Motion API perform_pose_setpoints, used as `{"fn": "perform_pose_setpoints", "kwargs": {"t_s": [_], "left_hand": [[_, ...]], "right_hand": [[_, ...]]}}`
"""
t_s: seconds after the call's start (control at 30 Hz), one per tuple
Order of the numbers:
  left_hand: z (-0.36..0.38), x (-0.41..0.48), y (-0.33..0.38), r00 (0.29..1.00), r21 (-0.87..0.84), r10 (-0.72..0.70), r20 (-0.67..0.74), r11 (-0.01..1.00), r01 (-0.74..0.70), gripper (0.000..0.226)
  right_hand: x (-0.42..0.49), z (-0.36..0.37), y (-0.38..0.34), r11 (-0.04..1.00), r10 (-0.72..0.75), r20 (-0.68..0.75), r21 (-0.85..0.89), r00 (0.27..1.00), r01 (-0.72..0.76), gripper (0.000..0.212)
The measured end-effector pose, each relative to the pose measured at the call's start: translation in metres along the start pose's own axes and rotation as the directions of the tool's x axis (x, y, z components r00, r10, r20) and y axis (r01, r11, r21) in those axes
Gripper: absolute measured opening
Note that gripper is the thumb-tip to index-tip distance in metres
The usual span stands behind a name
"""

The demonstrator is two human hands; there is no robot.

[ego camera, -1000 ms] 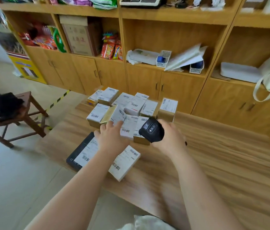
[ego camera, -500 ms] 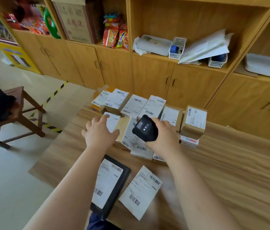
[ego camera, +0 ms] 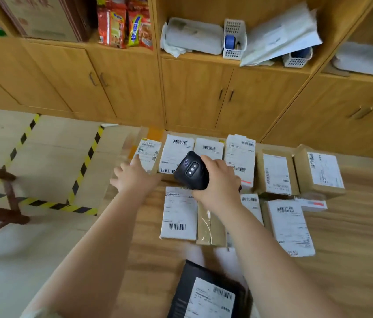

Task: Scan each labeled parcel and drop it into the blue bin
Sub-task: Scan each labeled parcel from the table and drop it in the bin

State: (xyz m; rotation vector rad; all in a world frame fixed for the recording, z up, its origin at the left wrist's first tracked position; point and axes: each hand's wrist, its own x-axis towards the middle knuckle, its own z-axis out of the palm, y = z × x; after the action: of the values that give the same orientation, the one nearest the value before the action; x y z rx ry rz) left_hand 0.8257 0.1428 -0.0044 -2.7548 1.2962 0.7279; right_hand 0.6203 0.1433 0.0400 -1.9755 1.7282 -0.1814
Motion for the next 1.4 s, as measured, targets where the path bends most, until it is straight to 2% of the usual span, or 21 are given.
{"fn": "perform_pose_setpoints", "kwargs": {"t_s": [0.13, 0.23, 0.43, 0.6, 0.73, 0.93, 1.17, 1.4], "left_hand": [[0.024, 0.048, 0.001, 0.992, 0.021, -0.046, 0.113, 0.999, 0.044, 0.121], [0.038, 0.064, -0.001, 0.991, 0.031, -0.049, 0.123, 0.998, 0.046, 0.128], [0.047, 0.063, -0.022, 0.998, -0.137, 0.007, -0.055, 0.991, -0.014, 0.12], [0.02, 0.026, -0.043, 0.958, -0.106, 0.099, -0.269, 0.986, -0.131, 0.115], [-0.009, -0.019, -0.039, 0.9, -0.127, 0.169, -0.401, 0.963, -0.237, 0.11], [-0.034, -0.12, 0.013, 0.783, -0.028, 0.361, -0.506, 0.901, -0.434, 0.102], [-0.026, -0.268, 0.073, 0.537, 0.102, 0.503, -0.677, 0.787, -0.609, 0.102], [-0.015, -0.377, 0.112, 0.433, 0.185, 0.585, -0.686, 0.716, -0.674, 0.103]], "right_hand": [[0.02, 0.012, -0.015, 0.999, 0.039, 0.012, -0.028, 0.999, -0.038, 0.089], [0.025, 0.022, -0.021, 0.998, 0.059, 0.0, -0.035, 0.998, -0.059, 0.089], [0.017, 0.029, -0.024, 0.997, 0.059, -0.004, -0.044, 0.998, -0.059, 0.089], [-0.003, 0.008, -0.018, 0.997, 0.061, -0.035, -0.037, 0.998, -0.062, 0.089], [-0.029, -0.017, -0.014, 0.999, 0.038, -0.11, -0.022, 0.993, -0.04, 0.086], [-0.102, -0.082, 0.011, 0.992, -0.015, -0.249, -0.129, 0.968, -0.018, 0.084], [-0.219, -0.173, 0.076, 0.987, -0.012, -0.381, -0.154, 0.924, -0.05, 0.087], [-0.315, -0.223, 0.132, 0.976, 0.063, -0.465, -0.156, 0.883, -0.152, 0.089]]}}
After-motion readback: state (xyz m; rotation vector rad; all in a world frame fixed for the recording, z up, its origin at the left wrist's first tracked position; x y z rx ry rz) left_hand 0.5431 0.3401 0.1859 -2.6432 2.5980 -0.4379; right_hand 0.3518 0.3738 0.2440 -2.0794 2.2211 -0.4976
